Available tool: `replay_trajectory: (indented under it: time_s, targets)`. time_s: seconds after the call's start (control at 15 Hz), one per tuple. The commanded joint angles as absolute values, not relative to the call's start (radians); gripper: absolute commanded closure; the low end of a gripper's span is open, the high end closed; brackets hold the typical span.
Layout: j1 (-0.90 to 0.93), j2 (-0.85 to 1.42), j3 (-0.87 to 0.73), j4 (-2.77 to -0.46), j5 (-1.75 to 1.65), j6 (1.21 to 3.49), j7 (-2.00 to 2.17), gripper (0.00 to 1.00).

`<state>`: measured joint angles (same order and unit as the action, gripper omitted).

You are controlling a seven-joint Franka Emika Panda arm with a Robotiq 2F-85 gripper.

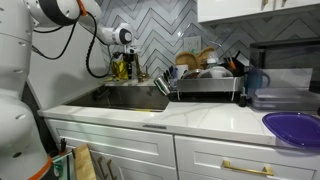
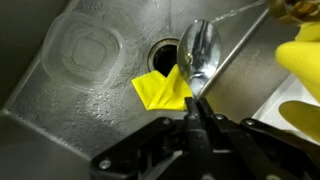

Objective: Put the silver spoon under the running faucet then place it back on the counter.

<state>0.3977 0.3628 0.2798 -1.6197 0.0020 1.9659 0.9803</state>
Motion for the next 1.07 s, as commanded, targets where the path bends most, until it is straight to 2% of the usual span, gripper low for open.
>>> replay_trajectory:
  time_s: [0.0, 1.0]
  targets:
    - [0.43, 0.417, 0.266, -1.591, 0.019, 2.039, 0.976, 0.98]
    - [0.457, 0.474, 0.267, -1.575, 0.127, 2.073, 0.997, 0.98]
